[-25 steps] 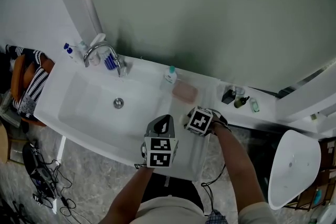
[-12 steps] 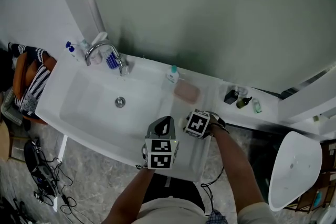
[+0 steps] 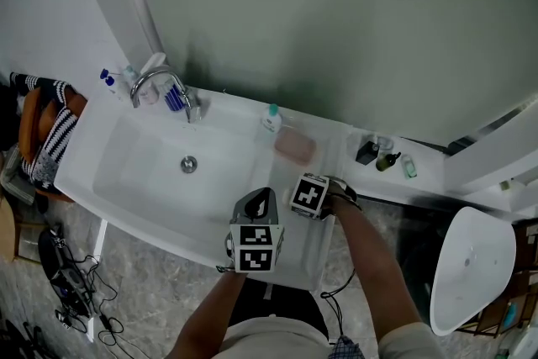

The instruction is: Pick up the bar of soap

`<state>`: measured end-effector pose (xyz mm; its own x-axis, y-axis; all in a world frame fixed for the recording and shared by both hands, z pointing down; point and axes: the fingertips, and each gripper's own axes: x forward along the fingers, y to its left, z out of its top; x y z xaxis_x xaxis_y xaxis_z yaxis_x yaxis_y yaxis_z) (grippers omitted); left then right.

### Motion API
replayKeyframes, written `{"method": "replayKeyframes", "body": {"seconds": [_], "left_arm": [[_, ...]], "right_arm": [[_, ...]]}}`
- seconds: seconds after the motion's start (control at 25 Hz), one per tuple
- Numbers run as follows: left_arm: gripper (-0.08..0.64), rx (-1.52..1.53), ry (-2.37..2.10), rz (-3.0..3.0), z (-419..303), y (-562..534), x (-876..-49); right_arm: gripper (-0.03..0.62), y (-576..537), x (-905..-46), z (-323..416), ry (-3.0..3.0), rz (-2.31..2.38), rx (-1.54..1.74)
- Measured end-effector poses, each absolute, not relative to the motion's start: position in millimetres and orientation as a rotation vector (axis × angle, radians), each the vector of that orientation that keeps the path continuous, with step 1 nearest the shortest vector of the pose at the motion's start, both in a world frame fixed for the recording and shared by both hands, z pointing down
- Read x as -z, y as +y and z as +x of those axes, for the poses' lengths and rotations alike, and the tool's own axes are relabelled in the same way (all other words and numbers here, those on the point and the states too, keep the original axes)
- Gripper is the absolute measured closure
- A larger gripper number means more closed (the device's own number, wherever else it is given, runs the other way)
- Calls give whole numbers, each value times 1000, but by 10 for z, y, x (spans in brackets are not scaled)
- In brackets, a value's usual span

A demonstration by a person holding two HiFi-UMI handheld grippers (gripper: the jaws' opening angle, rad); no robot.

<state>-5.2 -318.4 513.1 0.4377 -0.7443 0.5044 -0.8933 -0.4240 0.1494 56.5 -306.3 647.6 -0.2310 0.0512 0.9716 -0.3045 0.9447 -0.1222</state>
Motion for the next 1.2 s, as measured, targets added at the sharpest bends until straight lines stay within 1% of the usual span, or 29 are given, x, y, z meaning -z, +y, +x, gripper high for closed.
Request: {"method": "replayKeyframes", "body": {"seconds": [0.2, 0.4, 0.64, 0.92, 1.2], "left_arm": [[552, -510, -1403, 2297, -71, -3205, -5105], [551, -516, -1415, 2291, -108, -3210, -5110], [552, -512, -1423, 2283, -152, -3201, -5103], [552, -471, -1418, 2276, -108, -3229, -5083], [552, -454, -1417, 2277, -86, -3230, -5060]], "right_arm": [[380, -3073, -6484, 559, -1764, 186, -325], [379, -3047, -6480, 546, -1789, 187, -391], [374, -3148, -6309, 614, -1842, 228, -356], [374, -3242, -5825, 575, -2073, 402, -414], [375, -3162, -5528, 715, -2214, 658, -460]]}}
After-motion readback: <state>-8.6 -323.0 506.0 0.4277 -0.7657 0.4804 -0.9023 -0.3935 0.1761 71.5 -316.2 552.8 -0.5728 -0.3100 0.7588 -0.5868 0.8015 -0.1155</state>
